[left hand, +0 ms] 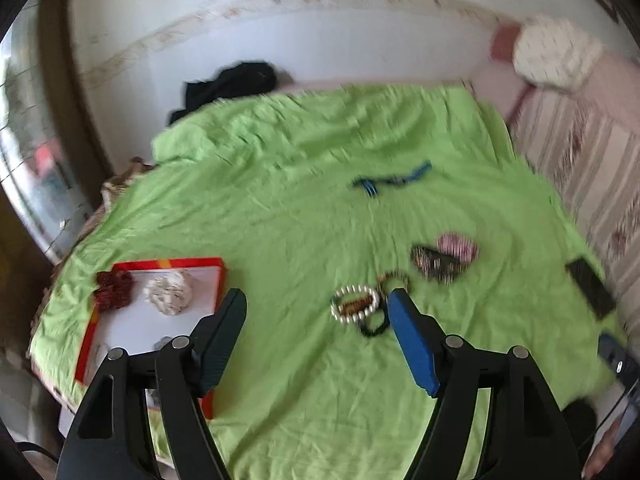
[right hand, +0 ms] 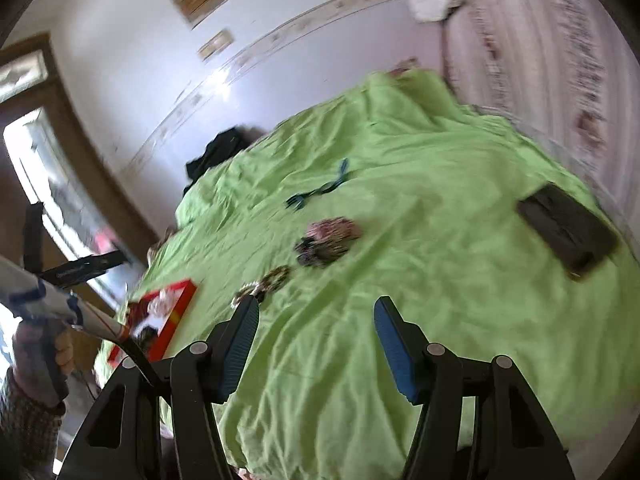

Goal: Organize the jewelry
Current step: 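Move both open tools back to the remaining bracelets, then grasp the pearl bracelet with the left tool while the right tool grasps the leopard-print bracelet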

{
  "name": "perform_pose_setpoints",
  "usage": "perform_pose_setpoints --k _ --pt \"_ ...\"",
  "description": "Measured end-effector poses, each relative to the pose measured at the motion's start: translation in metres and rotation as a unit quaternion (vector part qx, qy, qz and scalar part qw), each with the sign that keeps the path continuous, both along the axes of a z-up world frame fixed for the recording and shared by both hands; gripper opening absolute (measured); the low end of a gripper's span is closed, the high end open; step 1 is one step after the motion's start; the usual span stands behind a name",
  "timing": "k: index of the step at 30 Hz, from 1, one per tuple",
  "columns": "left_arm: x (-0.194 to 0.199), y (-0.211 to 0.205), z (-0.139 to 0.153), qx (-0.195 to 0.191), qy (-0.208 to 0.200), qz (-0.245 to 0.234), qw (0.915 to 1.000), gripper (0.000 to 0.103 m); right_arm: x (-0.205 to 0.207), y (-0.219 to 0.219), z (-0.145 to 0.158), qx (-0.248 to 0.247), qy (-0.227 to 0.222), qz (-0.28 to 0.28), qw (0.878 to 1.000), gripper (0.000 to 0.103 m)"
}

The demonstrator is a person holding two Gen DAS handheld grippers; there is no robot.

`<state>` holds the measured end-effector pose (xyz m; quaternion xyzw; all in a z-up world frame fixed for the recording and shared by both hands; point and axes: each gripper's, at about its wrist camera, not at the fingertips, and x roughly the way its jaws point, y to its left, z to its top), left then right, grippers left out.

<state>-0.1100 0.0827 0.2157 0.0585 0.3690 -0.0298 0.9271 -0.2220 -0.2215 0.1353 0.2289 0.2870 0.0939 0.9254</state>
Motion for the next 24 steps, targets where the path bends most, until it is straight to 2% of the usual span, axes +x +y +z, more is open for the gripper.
perform_pose_setpoints --k 3,4,6,11,17,18,21,24 --pt "0.020 -0.002 -0.034 -0.004 0.039 -0.026 0.9989 0.070 0.023 0.018 -0.009 -0.004 0.019 0.024 1.000 0.065" --pt "0.031 -0.001 -0.049 -0.003 0.054 -0.032 0.9981 0.061 0.032 0.024 -0.013 -0.002 0.028 0.034 0.999 0.064" --pt "0.050 0.001 -0.071 0.001 0.076 -0.024 0.9968 0.051 0.047 0.033 -0.020 -0.004 0.042 0.048 0.998 0.061" --pt "0.103 0.016 -0.116 -0.044 0.126 -0.006 0.9910 0.050 0.091 0.066 -0.040 -0.037 0.080 0.082 0.993 0.054" --pt "0.149 0.015 -0.161 -0.068 0.166 -0.032 0.9833 0.050 0.146 0.090 -0.062 -0.040 0.114 0.098 0.988 0.053" --pt "0.154 0.014 -0.166 -0.068 0.169 -0.035 0.9827 0.049 0.154 0.094 -0.065 -0.036 0.119 0.100 0.987 0.053" --pt "0.173 0.015 -0.188 -0.081 0.190 -0.044 0.9775 0.036 0.189 0.107 -0.078 -0.025 0.137 0.106 0.985 0.050" --pt "0.178 0.018 -0.193 -0.104 0.186 -0.053 0.9756 0.036 0.221 0.121 -0.088 -0.021 0.151 0.105 0.983 0.045"
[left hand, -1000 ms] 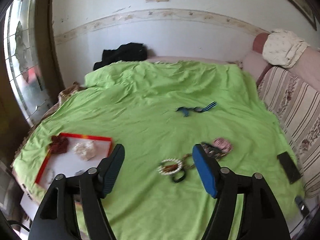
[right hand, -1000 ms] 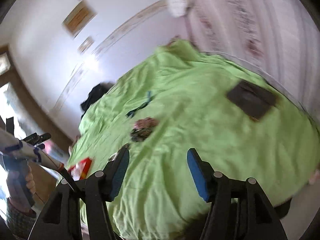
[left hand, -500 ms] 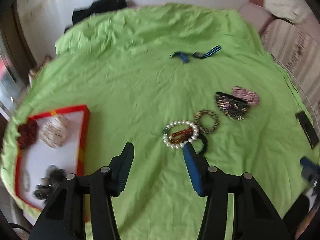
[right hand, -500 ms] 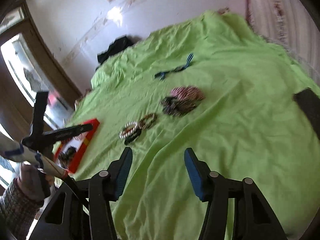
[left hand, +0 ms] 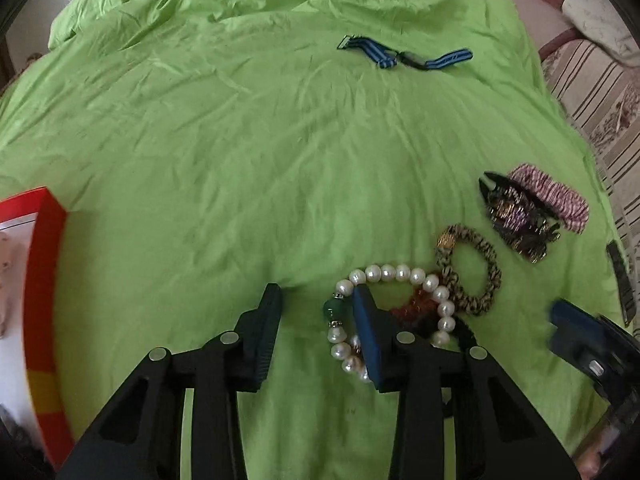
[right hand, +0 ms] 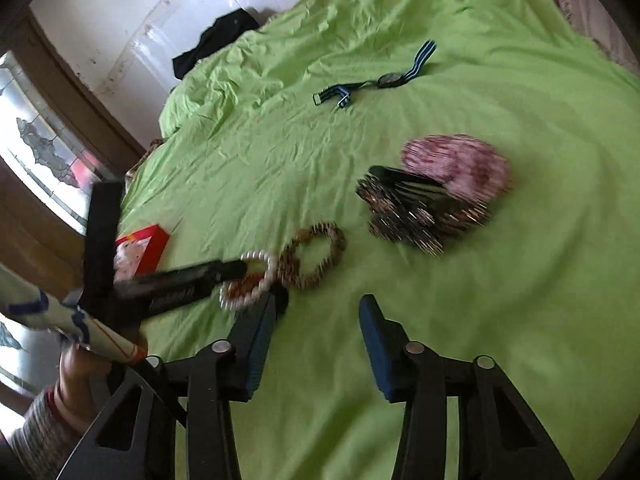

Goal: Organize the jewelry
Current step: 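Grasp the pearl bracelet with the left tool while the right tool grasps the leopard-print bracelet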

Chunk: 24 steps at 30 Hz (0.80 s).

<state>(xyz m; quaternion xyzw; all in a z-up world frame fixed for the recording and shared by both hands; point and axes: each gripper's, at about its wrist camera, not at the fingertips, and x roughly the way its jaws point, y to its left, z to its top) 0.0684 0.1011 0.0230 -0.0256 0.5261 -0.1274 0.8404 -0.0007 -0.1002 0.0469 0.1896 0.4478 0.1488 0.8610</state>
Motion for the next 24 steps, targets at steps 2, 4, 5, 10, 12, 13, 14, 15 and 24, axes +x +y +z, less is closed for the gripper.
perform_pose_setpoints --k 2,4,5,10,12,13,14,15,24 --pt "0.001 0.002 0.000 -0.012 0.000 -0.004 0.9999 0.036 0.018 0.009 -0.005 -0.007 0.006 -0.003 1.000 0.044" --pt "0.002 0.002 -0.001 -0.020 -0.002 -0.006 0.9998 0.036 0.032 0.015 -0.012 -0.014 0.013 -0.007 1.000 0.039" --pt "0.002 0.001 -0.002 -0.021 -0.005 -0.006 0.9998 0.036 0.038 0.018 -0.016 -0.024 0.020 -0.012 0.999 0.037" --pt "-0.005 -0.001 0.001 -0.012 -0.019 -0.007 0.9997 0.011 0.049 0.024 -0.031 -0.052 0.039 -0.022 0.998 0.009" --pt "-0.008 0.002 0.008 -0.025 -0.019 -0.002 0.9995 0.011 0.048 0.022 -0.026 -0.051 0.037 -0.022 0.998 0.008" --pt "-0.011 0.005 0.014 -0.031 -0.021 0.001 0.9993 0.011 0.046 0.021 -0.019 -0.051 0.031 -0.022 0.998 0.007" --pt "-0.015 0.008 0.022 -0.038 -0.028 0.003 0.9989 0.011 0.044 0.022 -0.014 -0.053 0.025 -0.022 0.998 0.007" --pt "-0.019 0.011 0.030 -0.044 -0.033 0.005 0.9985 0.011 0.040 0.022 -0.006 -0.056 0.016 -0.021 0.998 0.007" --pt "-0.077 0.077 0.126 -0.064 -0.104 0.025 0.9922 0.011 0.006 0.049 0.065 -0.076 -0.046 0.011 0.996 0.007"
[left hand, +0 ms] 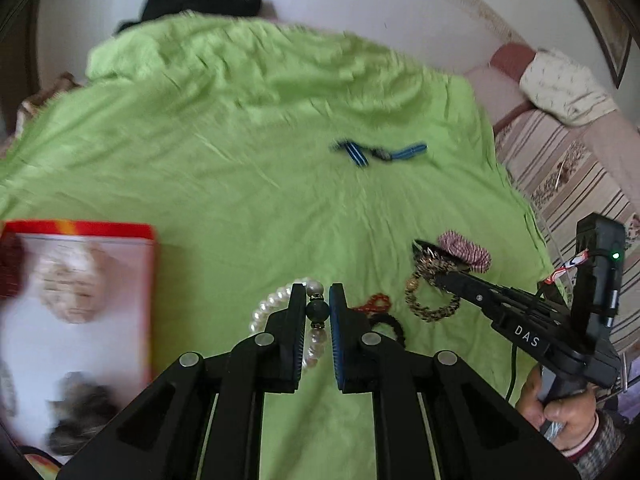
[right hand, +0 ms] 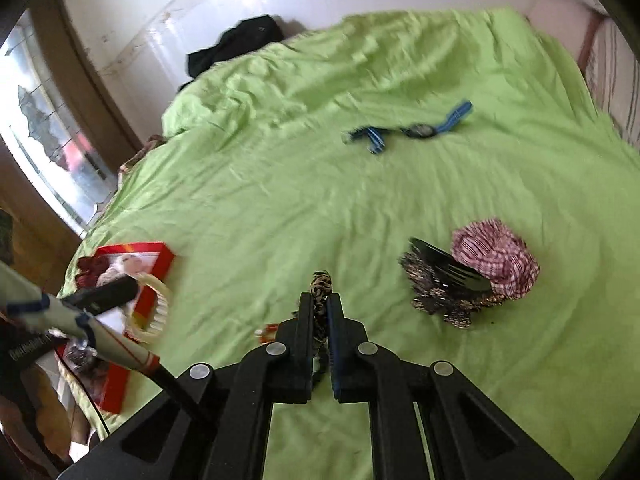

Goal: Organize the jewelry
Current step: 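Grasp the pearl bracelet with the left tool while the right tool grasps the leopard-print bracelet, then carry both bracelets into the tray and open both tools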

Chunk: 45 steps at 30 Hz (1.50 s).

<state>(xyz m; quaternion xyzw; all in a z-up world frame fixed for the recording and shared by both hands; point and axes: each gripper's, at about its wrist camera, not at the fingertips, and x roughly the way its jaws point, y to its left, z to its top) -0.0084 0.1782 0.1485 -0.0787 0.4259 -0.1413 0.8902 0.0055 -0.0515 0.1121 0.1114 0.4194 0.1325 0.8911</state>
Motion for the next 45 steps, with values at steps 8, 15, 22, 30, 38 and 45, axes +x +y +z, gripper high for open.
perform_pose_setpoints --k 8,15,22,30,38,45 --pt "-0.032 0.114 0.038 0.031 -0.026 0.075 0.9963 0.011 -0.010 0.079 0.036 -0.008 -0.021 0.074 0.997 0.007" --pt "-0.030 0.207 0.000 0.022 0.013 0.144 0.9892 0.011 -0.007 0.176 0.039 -0.016 -0.013 0.151 0.988 0.007" --pt "-0.020 0.272 -0.055 -0.005 0.065 0.191 0.9793 0.011 0.006 0.279 0.019 -0.021 0.016 0.220 0.975 0.007" --pt "-0.011 0.323 -0.082 -0.014 0.089 0.236 0.9676 0.011 0.017 0.356 -0.021 -0.007 0.063 0.264 0.963 0.007" --pt "-0.013 0.333 -0.084 0.000 0.085 0.247 0.9654 0.011 0.015 0.372 -0.048 -0.014 0.092 0.280 0.956 0.007" --pt "-0.027 0.331 -0.062 0.020 0.059 0.263 0.9628 0.013 -0.005 0.384 -0.053 -0.013 0.109 0.313 0.943 0.007"
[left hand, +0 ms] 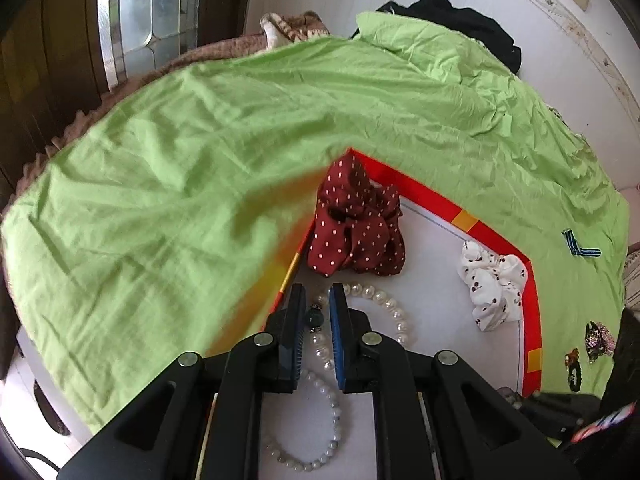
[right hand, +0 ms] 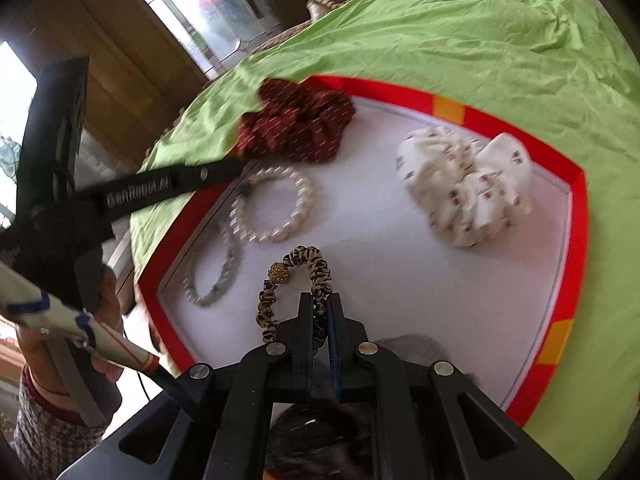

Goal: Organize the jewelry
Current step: 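Carry both bracelets into the tray and open both tools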

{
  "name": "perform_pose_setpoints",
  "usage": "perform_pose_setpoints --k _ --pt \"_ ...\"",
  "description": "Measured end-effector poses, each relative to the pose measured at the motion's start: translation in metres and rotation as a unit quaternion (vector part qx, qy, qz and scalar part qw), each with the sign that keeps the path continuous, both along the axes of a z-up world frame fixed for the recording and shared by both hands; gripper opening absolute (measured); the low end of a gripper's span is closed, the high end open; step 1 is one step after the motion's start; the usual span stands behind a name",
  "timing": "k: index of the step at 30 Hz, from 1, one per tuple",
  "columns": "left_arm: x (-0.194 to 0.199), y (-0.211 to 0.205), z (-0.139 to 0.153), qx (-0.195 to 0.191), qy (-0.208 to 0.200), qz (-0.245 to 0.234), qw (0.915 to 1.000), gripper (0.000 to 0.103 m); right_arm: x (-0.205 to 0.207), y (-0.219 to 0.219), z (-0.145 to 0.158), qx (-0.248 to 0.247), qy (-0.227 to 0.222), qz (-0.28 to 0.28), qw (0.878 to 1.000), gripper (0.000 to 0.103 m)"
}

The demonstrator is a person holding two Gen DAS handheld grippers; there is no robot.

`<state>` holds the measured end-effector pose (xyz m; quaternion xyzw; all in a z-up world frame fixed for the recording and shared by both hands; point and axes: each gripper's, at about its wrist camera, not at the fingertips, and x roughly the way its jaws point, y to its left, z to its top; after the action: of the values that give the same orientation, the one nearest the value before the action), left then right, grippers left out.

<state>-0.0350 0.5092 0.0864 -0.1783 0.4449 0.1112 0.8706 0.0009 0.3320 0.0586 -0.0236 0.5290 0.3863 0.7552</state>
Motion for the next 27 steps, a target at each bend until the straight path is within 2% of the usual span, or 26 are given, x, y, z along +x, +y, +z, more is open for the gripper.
perform_pose_setpoints --k 4,7,8,10,12,16,19,27 --pt "-0.010 -0.004 0.022 0.026 -0.019 0.012 0.9994 0.030 -0.017 0.009 -0.001 -0.001 0.006 0.031 1.000 0.008" --pt "-0.018 -0.009 0.040 0.044 -0.036 0.019 0.9982 0.033 -0.031 0.011 0.001 0.004 0.004 0.054 0.999 0.010" --pt "-0.022 -0.013 0.048 0.055 -0.040 0.021 0.9975 0.033 -0.034 0.010 0.003 0.005 -0.001 0.055 0.998 0.014" --pt "-0.028 -0.019 0.058 0.070 -0.048 0.021 0.9962 0.039 -0.038 0.003 0.011 0.016 -0.009 0.052 0.998 0.031" --pt "-0.035 -0.031 0.071 0.090 -0.058 0.021 0.9940 0.043 -0.040 -0.013 0.026 0.035 -0.020 0.040 0.998 0.032" --pt "-0.044 -0.060 0.088 0.098 -0.072 0.006 0.9926 0.045 -0.048 -0.059 0.051 0.061 -0.045 0.013 0.997 0.037" --pt "-0.048 -0.096 0.099 0.091 -0.083 -0.024 0.9921 0.047 -0.058 -0.105 0.061 0.068 -0.063 -0.015 0.996 0.041" --pt "-0.044 -0.210 0.105 0.090 -0.084 -0.122 0.9849 0.055 -0.075 -0.261 0.042 0.050 -0.064 -0.137 0.987 0.042"
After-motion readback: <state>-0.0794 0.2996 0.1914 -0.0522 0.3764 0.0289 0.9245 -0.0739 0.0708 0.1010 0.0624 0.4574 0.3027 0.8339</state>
